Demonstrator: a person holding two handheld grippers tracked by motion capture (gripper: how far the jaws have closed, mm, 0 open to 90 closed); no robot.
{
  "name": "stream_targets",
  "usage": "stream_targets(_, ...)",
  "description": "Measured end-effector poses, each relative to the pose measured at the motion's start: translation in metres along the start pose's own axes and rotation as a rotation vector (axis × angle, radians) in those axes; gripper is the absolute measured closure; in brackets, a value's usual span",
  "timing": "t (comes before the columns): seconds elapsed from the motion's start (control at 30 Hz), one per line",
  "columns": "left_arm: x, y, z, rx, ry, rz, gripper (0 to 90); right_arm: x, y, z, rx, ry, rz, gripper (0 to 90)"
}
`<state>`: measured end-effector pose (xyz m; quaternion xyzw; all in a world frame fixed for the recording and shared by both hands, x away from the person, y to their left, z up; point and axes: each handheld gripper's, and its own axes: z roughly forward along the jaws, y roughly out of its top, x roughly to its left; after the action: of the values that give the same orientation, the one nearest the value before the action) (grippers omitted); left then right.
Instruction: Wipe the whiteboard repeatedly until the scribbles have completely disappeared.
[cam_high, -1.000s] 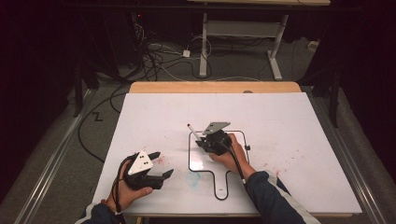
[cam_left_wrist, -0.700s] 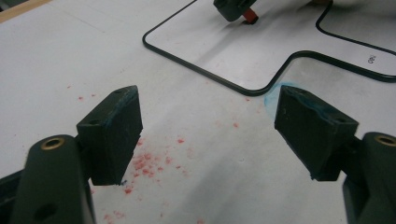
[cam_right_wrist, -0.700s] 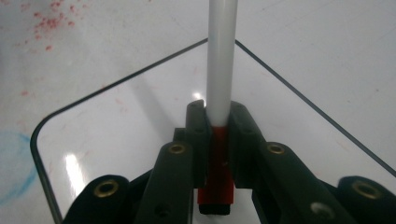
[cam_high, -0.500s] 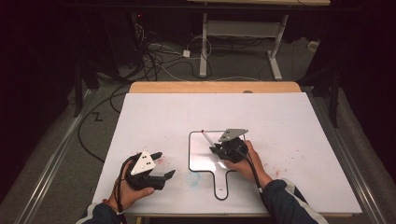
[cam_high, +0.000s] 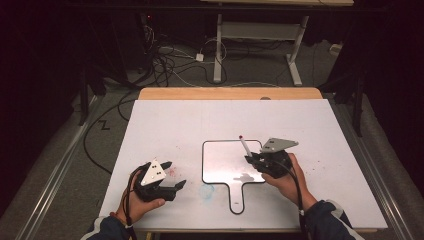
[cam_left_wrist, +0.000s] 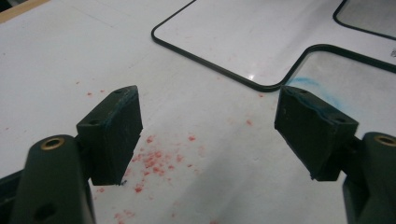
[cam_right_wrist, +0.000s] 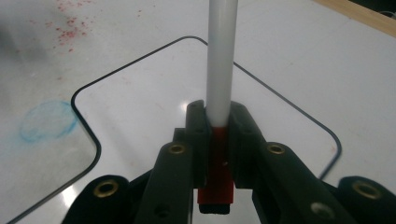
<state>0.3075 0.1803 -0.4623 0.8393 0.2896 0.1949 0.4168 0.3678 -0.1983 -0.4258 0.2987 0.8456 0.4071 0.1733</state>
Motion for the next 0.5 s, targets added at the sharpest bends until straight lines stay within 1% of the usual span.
stream_targets(0.03, 0.0, -0.001, 0.0, 0.0, -0.001, -0.002, 22.1, -0.002, -0.003, -0.005, 0.001, -0.013, 0.016, 81.1)
stream_targets(0.1, 0.001, -0.001, 0.0, 0.004, 0.001, -0.001, 22.1, -0.007, -0.008, -0.015, 0.005, -0.026, 0.03, 81.0)
stream_targets(0.17, 0.001, -0.002, 0.0, 0.007, 0.002, 0.0, 22.0, -0.011, -0.015, -0.025, 0.008, -0.058, 0.061, 81.0)
stream_targets(0.2, 0.001, -0.001, 0.0, 0.005, 0.001, -0.001, 22.1, -0.013, -0.018, -0.029, 0.009, -0.056, 0.071, 81.0)
stream_targets(0.23, 0.0, -0.001, 0.0, 0.004, -0.002, -0.002, 22.1, -0.014, -0.022, -0.033, 0.008, -0.059, 0.092, 80.9)
stream_targets(0.27, 0.0, -0.001, 0.0, 0.006, -0.001, 0.001, 22.1, -0.015, -0.025, -0.037, 0.008, -0.072, 0.108, 80.9)
stream_targets(0.3, 0.0, -0.001, 0.0, 0.009, -0.002, 0.004, 22.0, -0.016, -0.029, -0.04, 0.01, -0.074, 0.115, 80.9)
stream_targets(0.33, -0.001, 0.0, 0.001, 0.01, -0.004, 0.005, 22.0, -0.017, -0.032, -0.042, 0.01, -0.063, 0.128, 80.8)
stream_targets(0.37, -0.001, 0.0, 0.001, 0.013, -0.004, 0.007, 22.0, -0.018, -0.035, -0.045, 0.014, -0.065, 0.147, 80.8)
stream_targets(0.4, -0.002, 0.0, 0.001, 0.015, -0.003, 0.008, 22.0, -0.018, -0.037, -0.046, 0.016, -0.072, 0.149, 80.8)
stream_targets(0.47, -0.002, -0.001, 0.001, 0.015, -0.004, 0.007, 22.1, -0.019, -0.041, -0.048, 0.028, -0.068, 0.175, 80.7)
stream_targets(0.5, -0.002, -0.001, 0.001, 0.018, -0.003, 0.007, 22.0, -0.018, -0.043, -0.048, 0.04, -0.074, 0.178, 80.6)
